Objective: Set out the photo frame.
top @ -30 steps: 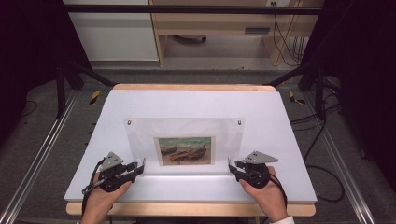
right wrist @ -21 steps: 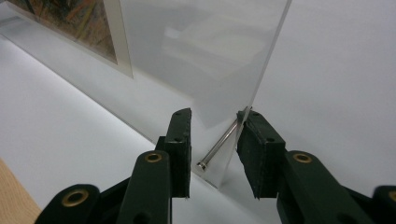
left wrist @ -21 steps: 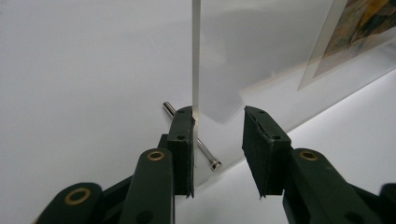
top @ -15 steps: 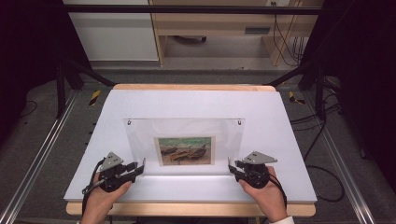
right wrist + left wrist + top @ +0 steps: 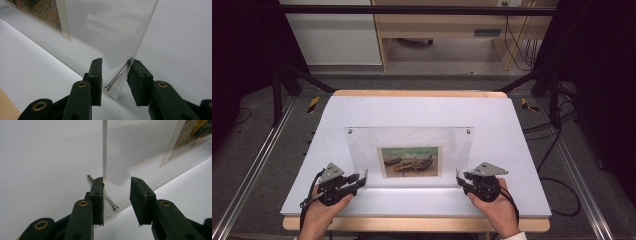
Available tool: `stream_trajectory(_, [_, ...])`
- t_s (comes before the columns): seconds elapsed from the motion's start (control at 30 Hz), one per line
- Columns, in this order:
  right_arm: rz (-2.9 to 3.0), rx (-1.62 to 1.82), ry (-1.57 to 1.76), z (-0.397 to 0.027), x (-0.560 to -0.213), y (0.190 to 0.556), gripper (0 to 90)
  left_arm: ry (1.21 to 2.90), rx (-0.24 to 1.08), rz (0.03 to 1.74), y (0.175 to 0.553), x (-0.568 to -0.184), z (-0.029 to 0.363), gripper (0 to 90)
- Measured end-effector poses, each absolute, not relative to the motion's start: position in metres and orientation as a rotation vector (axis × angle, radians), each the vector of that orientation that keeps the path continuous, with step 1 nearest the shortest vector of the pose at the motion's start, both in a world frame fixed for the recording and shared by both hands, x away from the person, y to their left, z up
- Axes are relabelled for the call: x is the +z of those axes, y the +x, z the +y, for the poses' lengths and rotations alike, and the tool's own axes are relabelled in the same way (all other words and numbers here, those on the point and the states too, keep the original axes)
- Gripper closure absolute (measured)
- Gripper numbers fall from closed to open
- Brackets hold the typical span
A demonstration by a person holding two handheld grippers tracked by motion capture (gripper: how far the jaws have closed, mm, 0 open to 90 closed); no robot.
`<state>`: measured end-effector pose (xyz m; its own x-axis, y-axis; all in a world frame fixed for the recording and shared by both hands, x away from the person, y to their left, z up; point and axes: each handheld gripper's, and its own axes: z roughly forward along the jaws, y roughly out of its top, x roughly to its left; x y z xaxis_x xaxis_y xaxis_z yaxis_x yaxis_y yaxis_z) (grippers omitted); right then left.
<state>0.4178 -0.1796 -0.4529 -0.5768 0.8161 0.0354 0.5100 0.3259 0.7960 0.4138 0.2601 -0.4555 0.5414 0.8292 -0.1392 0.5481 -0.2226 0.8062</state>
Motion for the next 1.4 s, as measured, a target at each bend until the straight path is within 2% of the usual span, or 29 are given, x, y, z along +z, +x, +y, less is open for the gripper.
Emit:
stream_trajectory(0.5, [2.228,1.131,1.168,-0.18,-0.453,0.418,63.6,1.913,0.407,1.112,0.414,-0.456,0.26,62.7])
stream_trajectory(0.73, [2.211,1.151,1.166,-0.178,-0.452,0.418,59.5,1.917,0.413,1.106,0.415,-0.457,0.257,58.2])
stream_trajectory(1.03, [2.197,1.15,1.173,-0.176,-0.453,0.419,49.1,1.916,0.424,1.086,0.415,-0.458,0.254,44.0])
stream_trajectory(1.37, [2.186,1.148,1.188,-0.173,-0.453,0.421,31.9,1.917,0.434,1.062,0.415,-0.457,0.251,32.1])
stream_trajectory(1.4, [2.183,1.138,1.182,-0.173,-0.454,0.422,26.6,1.912,0.437,1.064,0.415,-0.457,0.25,29.7])
